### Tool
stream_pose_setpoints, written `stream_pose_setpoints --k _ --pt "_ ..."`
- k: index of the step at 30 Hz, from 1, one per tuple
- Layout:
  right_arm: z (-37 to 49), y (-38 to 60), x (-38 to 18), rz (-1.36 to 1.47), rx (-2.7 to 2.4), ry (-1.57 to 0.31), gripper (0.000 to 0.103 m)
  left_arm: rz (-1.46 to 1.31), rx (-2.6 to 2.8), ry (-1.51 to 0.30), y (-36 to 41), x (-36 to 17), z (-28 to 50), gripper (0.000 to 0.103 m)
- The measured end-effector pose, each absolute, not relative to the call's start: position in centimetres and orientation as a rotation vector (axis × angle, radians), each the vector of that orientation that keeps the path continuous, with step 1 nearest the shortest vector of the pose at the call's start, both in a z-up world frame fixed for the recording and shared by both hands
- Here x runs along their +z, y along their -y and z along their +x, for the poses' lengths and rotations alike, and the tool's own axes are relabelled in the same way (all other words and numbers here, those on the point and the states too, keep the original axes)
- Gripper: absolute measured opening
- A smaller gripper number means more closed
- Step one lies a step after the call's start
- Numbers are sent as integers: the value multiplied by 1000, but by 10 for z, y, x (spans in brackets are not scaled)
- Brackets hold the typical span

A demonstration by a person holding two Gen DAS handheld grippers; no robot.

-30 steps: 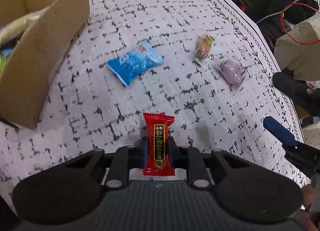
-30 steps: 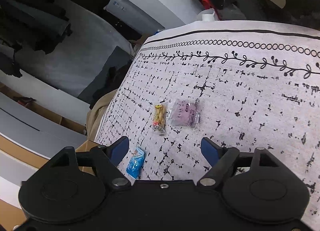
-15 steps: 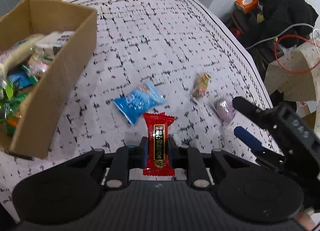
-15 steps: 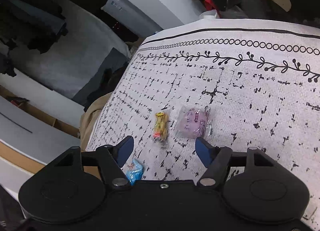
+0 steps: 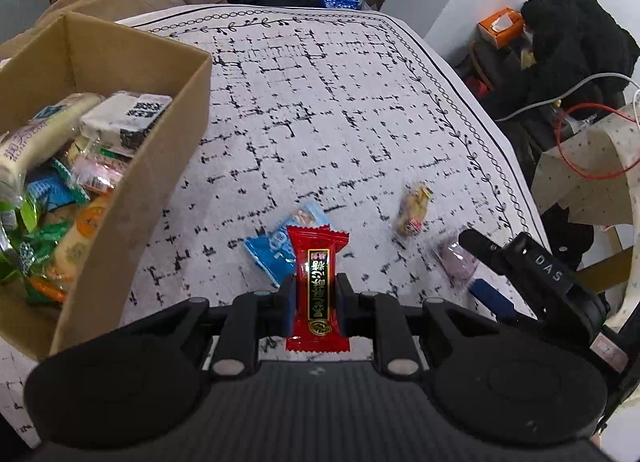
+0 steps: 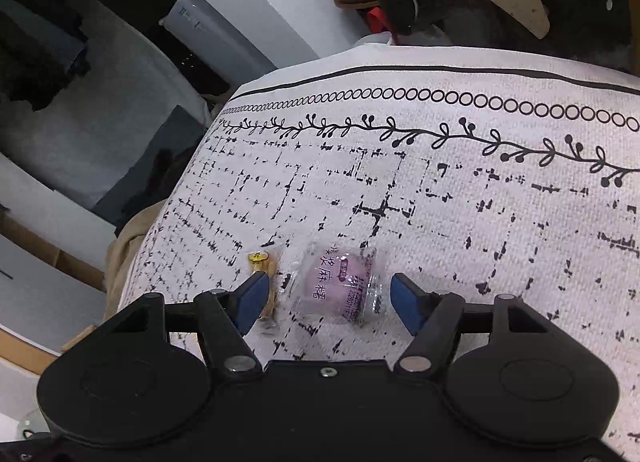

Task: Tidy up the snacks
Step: 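Grasp the red bar with the left tool while the right tool approaches the purple candy, then carry the red bar with the left tool while the right tool grasps and carries the purple candy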

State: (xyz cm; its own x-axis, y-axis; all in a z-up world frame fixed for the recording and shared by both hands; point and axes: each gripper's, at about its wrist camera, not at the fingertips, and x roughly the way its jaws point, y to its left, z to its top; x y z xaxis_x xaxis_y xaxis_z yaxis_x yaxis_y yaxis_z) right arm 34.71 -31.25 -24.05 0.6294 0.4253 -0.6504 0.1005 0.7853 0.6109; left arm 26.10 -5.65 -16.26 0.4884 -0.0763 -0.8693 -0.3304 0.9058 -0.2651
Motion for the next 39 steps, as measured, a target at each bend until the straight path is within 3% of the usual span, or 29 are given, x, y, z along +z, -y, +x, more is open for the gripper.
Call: stream_pose_setpoints --k 2,3,7,39 --pt "350 308 -241 631 197 -878 59 -429 169 -1059 54 -163 263 19" --pt "351 305 -241 608 197 -874 42 -430 172 -1059 52 -164 264 19" --pt "350 303 -239 579 225 -888 33 -424 184 -1062 47 -164 266 19" --pt "292 258 -131 501 470 -732 32 -380 241 -894 -10 -72 236 19"
